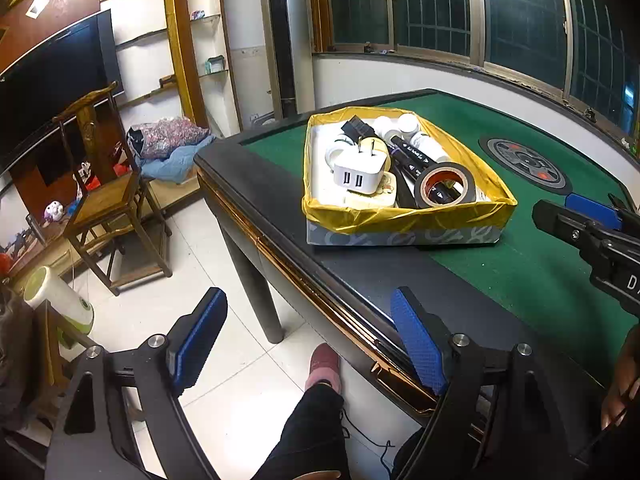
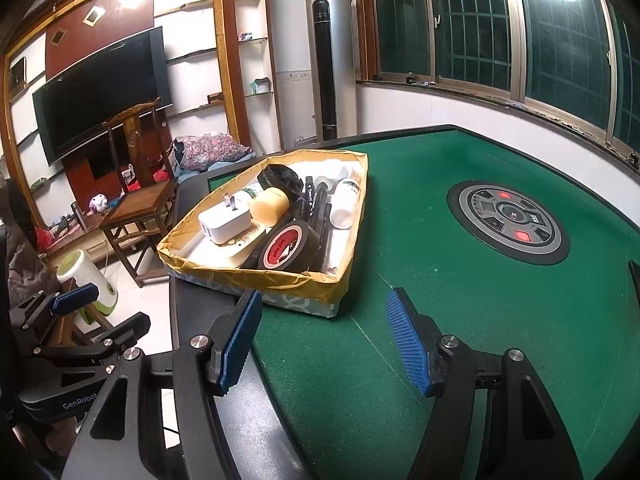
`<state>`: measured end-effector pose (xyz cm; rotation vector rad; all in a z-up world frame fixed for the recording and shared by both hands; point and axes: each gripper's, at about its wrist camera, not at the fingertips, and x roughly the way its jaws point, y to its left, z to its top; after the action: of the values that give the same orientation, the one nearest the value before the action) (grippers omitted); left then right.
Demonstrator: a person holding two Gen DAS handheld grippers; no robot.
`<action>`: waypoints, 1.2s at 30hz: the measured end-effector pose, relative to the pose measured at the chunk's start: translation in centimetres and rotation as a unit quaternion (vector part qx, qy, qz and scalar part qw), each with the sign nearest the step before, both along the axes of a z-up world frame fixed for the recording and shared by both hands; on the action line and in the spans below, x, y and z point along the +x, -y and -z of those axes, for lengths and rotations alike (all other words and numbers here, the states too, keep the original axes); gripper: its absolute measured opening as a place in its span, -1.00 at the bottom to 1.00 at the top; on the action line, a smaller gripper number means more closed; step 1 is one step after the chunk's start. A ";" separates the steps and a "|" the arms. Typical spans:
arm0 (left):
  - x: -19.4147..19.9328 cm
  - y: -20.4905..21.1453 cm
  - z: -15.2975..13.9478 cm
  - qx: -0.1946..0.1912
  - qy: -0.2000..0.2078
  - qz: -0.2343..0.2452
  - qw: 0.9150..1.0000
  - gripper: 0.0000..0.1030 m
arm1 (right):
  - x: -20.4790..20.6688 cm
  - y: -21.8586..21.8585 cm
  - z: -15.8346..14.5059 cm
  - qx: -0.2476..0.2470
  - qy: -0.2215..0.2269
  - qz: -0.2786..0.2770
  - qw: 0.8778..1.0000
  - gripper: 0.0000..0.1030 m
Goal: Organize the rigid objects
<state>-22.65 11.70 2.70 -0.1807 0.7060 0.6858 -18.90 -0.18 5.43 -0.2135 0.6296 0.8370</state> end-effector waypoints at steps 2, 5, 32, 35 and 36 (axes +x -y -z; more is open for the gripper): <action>0.0 0.1 0.0 0.001 0.000 0.001 1.000 0.64 | -0.1 0.0 0.0 -0.001 0.001 -0.003 1.000 0.17; 0.0 0.1 0.1 0.001 -0.002 0.004 1.000 0.64 | -0.2 -0.1 0.0 -0.002 0.000 -0.005 1.000 0.17; 0.3 0.1 0.6 0.010 -0.022 0.013 1.000 0.64 | -0.5 -0.5 0.0 -0.005 0.003 -0.008 1.000 0.17; 0.3 0.1 0.6 0.012 -0.023 0.013 1.000 0.64 | -0.5 -0.5 0.0 -0.005 0.003 -0.008 1.000 0.17; 0.2 0.1 0.6 0.013 -0.023 0.013 1.000 0.64 | -0.5 -0.5 0.0 -0.005 0.004 -0.008 1.000 0.17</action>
<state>-22.41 11.58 2.09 -0.1327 0.7424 0.6752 -19.36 0.33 5.41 -0.2317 0.6265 0.8490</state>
